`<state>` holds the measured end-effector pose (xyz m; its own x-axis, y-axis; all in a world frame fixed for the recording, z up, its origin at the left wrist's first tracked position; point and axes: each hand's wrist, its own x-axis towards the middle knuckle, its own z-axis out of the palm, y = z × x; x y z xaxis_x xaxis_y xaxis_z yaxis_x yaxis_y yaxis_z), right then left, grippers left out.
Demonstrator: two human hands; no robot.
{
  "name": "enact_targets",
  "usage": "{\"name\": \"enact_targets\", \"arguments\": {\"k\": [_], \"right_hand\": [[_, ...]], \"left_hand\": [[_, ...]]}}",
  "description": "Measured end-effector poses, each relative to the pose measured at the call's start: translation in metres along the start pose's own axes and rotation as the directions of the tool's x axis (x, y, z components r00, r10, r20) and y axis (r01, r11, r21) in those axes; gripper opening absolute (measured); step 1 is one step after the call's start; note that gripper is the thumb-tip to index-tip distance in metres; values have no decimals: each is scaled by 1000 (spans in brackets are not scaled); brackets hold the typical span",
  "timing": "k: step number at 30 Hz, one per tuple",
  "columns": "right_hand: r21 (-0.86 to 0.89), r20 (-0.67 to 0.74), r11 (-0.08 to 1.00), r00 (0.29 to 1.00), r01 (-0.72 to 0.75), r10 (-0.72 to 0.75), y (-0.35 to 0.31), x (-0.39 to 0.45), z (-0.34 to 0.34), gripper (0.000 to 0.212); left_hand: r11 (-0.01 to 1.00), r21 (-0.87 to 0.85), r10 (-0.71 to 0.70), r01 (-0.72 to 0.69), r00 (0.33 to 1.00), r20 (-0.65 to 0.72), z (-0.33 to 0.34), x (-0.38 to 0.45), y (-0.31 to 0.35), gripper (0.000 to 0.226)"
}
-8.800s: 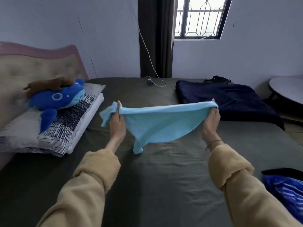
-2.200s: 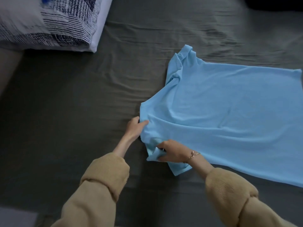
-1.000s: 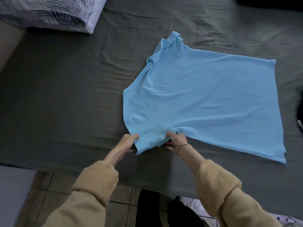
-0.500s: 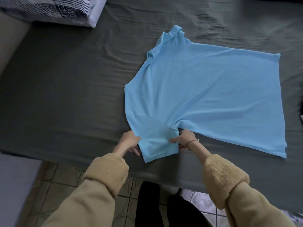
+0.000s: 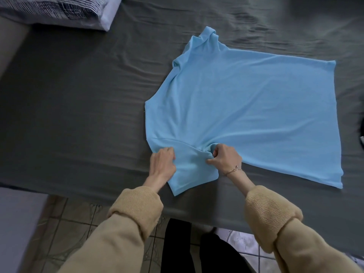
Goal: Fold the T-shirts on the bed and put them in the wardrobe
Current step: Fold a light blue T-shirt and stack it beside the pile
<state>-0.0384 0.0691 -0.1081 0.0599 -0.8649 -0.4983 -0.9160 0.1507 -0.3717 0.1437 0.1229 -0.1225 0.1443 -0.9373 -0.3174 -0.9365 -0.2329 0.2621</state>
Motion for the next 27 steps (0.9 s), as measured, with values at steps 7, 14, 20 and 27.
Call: {"name": "enact_targets", "arguments": {"k": [7,14,20,27], "right_hand": [[27,-40,1000,999,-3,4,17,9,-15,17],[-358,-69,932,994,57,-87,57,4,-14,30],[-364,-41,931,998,20,-37,79,3,-24,31],[-446,-58,895,997,19,-50,113,3,-40,40]], "left_hand": [[944,-215,232,-252,966,-113,1,13,39,7],[922,21,386,-388,921,52,21,29,94,29],[939,89,327,-333,942,69,27,28,112,26],[876,125,453,-466,883,122,36,29,133,27]]}}
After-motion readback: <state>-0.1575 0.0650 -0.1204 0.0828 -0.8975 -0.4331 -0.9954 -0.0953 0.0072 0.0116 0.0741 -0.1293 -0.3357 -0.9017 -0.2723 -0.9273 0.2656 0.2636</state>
